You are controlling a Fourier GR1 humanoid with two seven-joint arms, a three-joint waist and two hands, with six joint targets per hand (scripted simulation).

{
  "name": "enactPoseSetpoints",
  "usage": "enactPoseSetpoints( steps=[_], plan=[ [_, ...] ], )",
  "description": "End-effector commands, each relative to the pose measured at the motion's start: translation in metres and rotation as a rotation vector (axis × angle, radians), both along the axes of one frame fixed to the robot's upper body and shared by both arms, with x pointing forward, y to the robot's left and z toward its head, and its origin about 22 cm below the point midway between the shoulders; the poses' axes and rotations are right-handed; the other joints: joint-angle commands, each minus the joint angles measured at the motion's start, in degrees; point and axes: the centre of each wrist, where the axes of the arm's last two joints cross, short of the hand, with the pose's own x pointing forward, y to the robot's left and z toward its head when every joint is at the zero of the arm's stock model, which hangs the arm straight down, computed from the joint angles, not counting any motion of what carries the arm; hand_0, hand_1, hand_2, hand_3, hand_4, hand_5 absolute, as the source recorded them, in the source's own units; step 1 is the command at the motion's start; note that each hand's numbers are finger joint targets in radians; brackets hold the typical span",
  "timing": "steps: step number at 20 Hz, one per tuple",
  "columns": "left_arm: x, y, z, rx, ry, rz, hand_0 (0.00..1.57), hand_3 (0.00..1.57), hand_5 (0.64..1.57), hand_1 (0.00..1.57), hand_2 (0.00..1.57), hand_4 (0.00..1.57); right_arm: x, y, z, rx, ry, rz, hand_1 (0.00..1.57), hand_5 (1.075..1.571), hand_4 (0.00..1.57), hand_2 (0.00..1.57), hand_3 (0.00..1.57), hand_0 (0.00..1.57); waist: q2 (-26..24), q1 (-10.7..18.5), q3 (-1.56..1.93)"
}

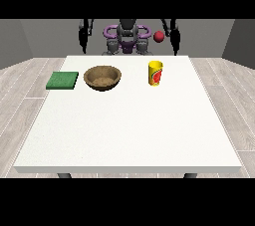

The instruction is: Pick the cup and pour the ball into the bowl, then pick the bowl and place it on the pad

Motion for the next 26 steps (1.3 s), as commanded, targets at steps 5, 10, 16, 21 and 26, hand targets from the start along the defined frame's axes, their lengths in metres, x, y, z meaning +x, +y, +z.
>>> enactPoseSetpoints(
  steps=[5, 10, 16, 21, 26],
  plan=[
    [0.004, 0.007, 0.033, 0.040, -0.044, -0.023, 0.00, 0.00, 1.524, 0.00, 0.00, 0.00, 0.000, -0.012, 0.027, -0.038, -0.015, -0.018, 0.00, 1.568, 0.00, 0.00, 0.00, 0.00, -14.60, -0.81, 0.60],
    [-0.032, -0.055, 0.026, -0.316, -0.062, -0.156, 0.00, 0.00, 1.536, 0.00, 0.00, 0.00, -0.010, -0.007, 0.008, 0.125, -0.005, -0.151, 0.00, 1.566, 0.00, 0.00, 0.00, 0.00, -18.78, 2.85, 0.66],
    [-0.020, -0.039, 0.071, -0.179, -0.245, -0.088, 0.00, 0.00, 1.478, 0.00, 0.00, 0.00, -0.011, -0.020, 0.019, 0.130, -0.132, -0.070, 0.00, 1.565, 0.00, 0.00, 0.00, 0.00, -8.71, -0.13, 0.68],
    [0.015, -0.049, 0.081, -0.129, -0.377, -0.131, 0.00, 0.00, 1.384, 0.00, 0.00, 0.00, 0.026, -0.005, 0.035, 0.117, -0.228, -0.027, 0.00, 1.562, 0.00, 0.00, 0.00, 0.00, -0.21, -0.95, 0.69],
    [0.047, -0.023, 0.074, -0.047, -0.462, -0.077, 0.00, 0.00, 1.296, 0.00, 0.00, 0.00, 0.053, -0.012, 0.054, 0.137, -0.342, 0.020, 0.00, 1.563, 0.00, 0.00, 0.00, 0.00, 8.54, -2.37, 0.67]
  ],
)
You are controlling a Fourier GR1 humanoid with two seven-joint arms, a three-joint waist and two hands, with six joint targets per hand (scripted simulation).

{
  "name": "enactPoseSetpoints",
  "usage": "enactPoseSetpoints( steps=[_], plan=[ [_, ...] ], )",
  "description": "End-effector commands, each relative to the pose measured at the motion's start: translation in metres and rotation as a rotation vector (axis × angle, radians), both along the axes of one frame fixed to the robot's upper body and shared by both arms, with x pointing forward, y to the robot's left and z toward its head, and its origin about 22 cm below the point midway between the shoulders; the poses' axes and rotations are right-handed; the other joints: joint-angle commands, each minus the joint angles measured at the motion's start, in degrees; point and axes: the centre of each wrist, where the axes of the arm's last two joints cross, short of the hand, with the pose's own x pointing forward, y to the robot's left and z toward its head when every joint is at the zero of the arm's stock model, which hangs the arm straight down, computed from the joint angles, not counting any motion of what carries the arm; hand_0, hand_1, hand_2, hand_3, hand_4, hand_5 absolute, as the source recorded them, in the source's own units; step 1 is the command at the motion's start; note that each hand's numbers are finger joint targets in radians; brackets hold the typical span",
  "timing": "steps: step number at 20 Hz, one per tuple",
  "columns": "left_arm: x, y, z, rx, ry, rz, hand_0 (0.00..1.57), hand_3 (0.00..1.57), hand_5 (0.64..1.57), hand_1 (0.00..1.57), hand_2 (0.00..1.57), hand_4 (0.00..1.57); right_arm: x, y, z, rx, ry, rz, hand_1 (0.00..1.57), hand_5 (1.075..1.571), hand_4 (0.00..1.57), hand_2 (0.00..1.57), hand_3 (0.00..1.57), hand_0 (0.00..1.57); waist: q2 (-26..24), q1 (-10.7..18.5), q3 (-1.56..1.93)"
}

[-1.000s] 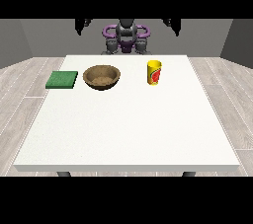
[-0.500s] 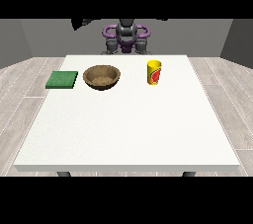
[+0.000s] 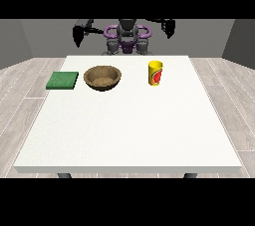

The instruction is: Pick the cup and pour the ball into the bowl, then pick the bowl and place it on the pad

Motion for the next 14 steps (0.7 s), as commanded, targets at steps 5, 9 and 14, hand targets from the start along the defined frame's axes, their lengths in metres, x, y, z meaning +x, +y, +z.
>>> enactPoseSetpoints(
  steps=[5, 9, 14],
  plan=[
    [0.053, 0.049, 0.023, 0.075, -0.116, 0.089, 0.00, 0.00, 1.252, 0.00, 0.00, 0.00, 0.029, -0.025, 0.017, -0.046, -0.133, 0.049, 0.00, 1.561, 0.00, 0.00, 0.00, 0.00, 10.26, -3.19, -0.01],
    [0.058, 0.034, -0.021, 0.092, -0.056, 0.106, 0.00, 0.00, 1.250, 0.00, 0.00, 0.00, 0.033, -0.040, 0.006, -0.045, -0.119, 0.040, 0.00, 1.561, 0.00, 0.00, 0.00, 0.00, 7.67, -3.78, -0.01],
    [0.064, 0.015, -0.058, 0.105, -0.069, 0.124, 0.00, 0.00, 1.236, 0.00, 0.00, 0.00, 0.040, -0.025, -0.003, -0.009, -0.112, 0.044, 0.00, 1.562, 0.00, 0.00, 0.00, 0.00, 8.09, -4.73, -0.03]
  ],
)
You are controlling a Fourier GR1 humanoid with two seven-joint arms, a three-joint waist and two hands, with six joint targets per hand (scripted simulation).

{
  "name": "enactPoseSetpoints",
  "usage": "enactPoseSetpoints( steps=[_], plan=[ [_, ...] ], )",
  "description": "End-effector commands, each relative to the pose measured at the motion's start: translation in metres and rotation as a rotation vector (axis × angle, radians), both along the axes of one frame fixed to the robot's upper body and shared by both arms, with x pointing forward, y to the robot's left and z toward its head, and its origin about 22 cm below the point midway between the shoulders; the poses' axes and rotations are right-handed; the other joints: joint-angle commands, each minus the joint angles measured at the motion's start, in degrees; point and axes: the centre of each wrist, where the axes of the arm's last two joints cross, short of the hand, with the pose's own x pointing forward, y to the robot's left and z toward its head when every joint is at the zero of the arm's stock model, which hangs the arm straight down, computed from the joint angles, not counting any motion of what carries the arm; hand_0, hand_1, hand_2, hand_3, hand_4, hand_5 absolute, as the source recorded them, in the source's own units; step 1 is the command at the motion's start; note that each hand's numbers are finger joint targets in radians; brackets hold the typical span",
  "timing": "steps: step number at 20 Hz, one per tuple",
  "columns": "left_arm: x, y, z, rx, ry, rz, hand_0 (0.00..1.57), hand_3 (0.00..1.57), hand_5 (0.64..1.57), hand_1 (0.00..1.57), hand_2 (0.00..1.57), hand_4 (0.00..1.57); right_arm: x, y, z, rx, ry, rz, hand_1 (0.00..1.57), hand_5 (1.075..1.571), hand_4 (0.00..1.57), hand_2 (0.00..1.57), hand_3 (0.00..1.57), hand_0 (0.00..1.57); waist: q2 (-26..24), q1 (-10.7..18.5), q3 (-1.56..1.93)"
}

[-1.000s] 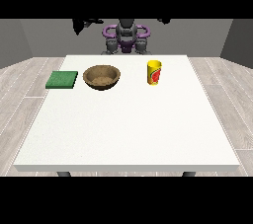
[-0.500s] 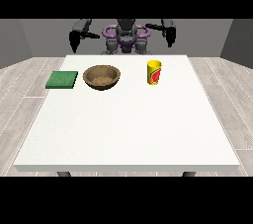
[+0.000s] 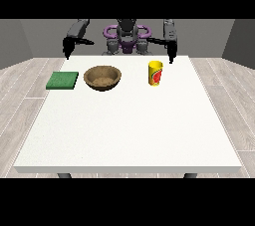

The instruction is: Pick the cup and pour the ball into the bowl, then pick the bowl and place it on the pad

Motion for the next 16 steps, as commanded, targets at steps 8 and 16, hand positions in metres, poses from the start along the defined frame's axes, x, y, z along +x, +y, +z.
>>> enactPoseSetpoints(
  steps=[8, 16],
  plan=[
    [0.017, -0.019, -0.050, 0.012, -0.032, 0.067, 0.00, 0.00, 1.276, 0.00, 0.00, 0.00, 0.007, -0.044, -0.003, -0.006, -0.029, 0.021, 0.00, 1.559, 0.00, 0.00, 0.00, 0.00, 3.43, -2.75, -0.01],
    [0.019, 0.015, -0.079, -0.004, 0.009, 0.085, 0.00, 0.00, 1.219, 0.00, 0.00, 0.00, 0.002, -0.069, -0.005, 0.007, 0.019, 0.002, 0.00, 1.559, 0.00, 0.00, 0.00, 0.00, 1.29, -2.57, -0.03]
  ],
)
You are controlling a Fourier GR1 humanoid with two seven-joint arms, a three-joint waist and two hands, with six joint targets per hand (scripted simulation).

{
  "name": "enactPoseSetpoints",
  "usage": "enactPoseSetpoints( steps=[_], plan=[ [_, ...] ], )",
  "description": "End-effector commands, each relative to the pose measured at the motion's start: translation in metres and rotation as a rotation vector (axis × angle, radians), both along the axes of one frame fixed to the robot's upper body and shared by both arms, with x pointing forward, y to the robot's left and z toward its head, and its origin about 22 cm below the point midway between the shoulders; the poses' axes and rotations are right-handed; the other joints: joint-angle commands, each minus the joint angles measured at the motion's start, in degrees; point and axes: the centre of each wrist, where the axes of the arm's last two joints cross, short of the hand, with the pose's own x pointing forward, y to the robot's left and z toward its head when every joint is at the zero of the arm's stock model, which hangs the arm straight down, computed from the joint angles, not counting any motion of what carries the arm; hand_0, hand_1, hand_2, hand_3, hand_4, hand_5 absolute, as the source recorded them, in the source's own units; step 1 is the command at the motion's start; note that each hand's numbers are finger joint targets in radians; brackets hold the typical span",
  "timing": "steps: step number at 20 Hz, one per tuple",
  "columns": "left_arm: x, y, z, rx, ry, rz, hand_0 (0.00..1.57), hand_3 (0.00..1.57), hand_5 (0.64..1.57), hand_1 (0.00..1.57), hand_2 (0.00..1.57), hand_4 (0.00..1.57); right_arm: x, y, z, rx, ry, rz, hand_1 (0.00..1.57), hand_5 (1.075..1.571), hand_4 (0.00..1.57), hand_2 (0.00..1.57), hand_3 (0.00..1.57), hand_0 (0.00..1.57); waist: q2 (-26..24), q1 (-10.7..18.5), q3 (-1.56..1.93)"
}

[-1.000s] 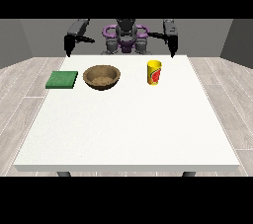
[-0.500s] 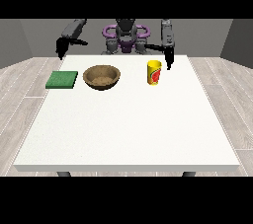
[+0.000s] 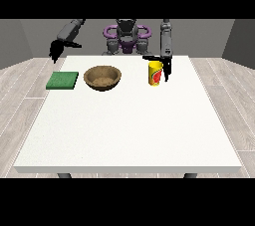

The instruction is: Pick the cup and pour the ball into the bowl, then pick the bowl and place it on the pad

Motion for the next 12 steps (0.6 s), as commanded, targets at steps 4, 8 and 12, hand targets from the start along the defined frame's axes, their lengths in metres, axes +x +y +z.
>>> enactPoseSetpoints(
  steps=[4, 8, 12],
  plan=[
    [0.001, 0.025, -0.005, 0.287, -0.041, 0.182, 1.29, 1.57, 1.524, 1.29, 1.57, 0.79, 0.014, 0.000, 0.023, 0.010, -0.035, 0.050, 0.00, 1.562, 0.00, 0.00, 0.00, 0.00, 1.68, -2.75, 0.04],
    [0.017, 0.011, 0.002, 0.330, -0.101, 0.266, 1.31, 1.57, 1.511, 1.31, 1.57, 0.83, 0.017, -0.010, 0.035, -0.011, -0.128, 0.059, 0.00, 1.556, 0.00, 0.00, 0.00, 0.00, 7.26, -5.08, 0.01],
    [0.009, -0.005, -0.016, 0.360, -0.031, 0.276, 1.34, 1.57, 1.505, 1.34, 1.57, 0.88, 0.008, -0.044, 0.033, 0.003, -0.062, 0.011, 0.00, 1.556, 0.00, 0.00, 0.00, 0.00, 2.93, -4.91, 0.03]
  ],
)
